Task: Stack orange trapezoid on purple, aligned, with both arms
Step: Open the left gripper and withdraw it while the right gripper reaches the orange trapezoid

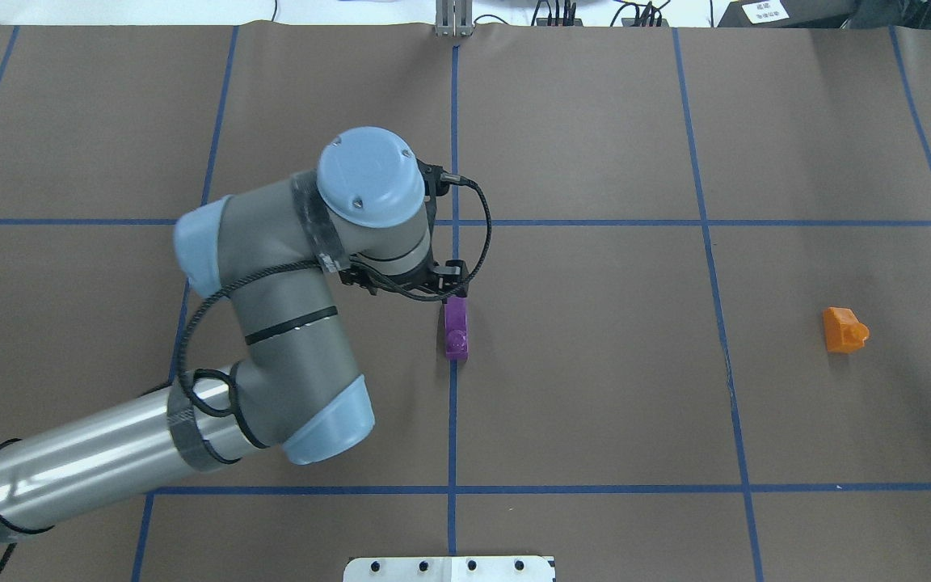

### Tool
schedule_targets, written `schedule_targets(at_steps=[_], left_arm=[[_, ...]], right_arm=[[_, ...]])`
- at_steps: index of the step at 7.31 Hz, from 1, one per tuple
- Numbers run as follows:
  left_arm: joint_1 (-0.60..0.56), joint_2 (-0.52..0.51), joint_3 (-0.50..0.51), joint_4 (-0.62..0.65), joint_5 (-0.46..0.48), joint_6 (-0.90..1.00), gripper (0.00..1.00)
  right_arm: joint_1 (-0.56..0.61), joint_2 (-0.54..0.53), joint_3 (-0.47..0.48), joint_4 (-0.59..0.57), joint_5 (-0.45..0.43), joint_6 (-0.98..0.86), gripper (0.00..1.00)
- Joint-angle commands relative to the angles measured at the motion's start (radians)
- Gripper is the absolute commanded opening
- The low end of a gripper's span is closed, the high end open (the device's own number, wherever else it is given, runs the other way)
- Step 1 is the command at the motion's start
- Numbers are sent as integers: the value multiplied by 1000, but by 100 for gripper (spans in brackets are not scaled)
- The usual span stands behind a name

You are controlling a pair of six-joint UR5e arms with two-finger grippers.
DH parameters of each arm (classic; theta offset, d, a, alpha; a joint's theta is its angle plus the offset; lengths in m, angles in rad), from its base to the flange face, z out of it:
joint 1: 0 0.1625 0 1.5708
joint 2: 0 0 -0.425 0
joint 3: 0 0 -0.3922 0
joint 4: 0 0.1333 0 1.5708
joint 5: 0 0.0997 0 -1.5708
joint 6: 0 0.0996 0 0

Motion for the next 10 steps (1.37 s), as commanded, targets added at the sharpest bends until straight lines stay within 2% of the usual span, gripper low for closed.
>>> schedule_targets(at_steps=[1,2,4,5,8,10], left_arm=[[-146,238,-278,106,-146,278,98],[-251,339,-335,106,-244,422,98],[-461,528,-362,100,-432,789,99],[-517,573,-363,98,-473,871,99],[-521,575,-373,100,-475,866,100],[-521,574,-373,100,-475,864,100]], right_arm=[[-82,2,25,14,-12,170,100],[-126,-3,26,82,-39,294,100],[-263,-32,21,185,-180,469,100],[-318,-41,7,227,-220,526,100],[-461,-58,-108,440,-338,655,100],[-490,-58,-149,475,-343,658,100]])
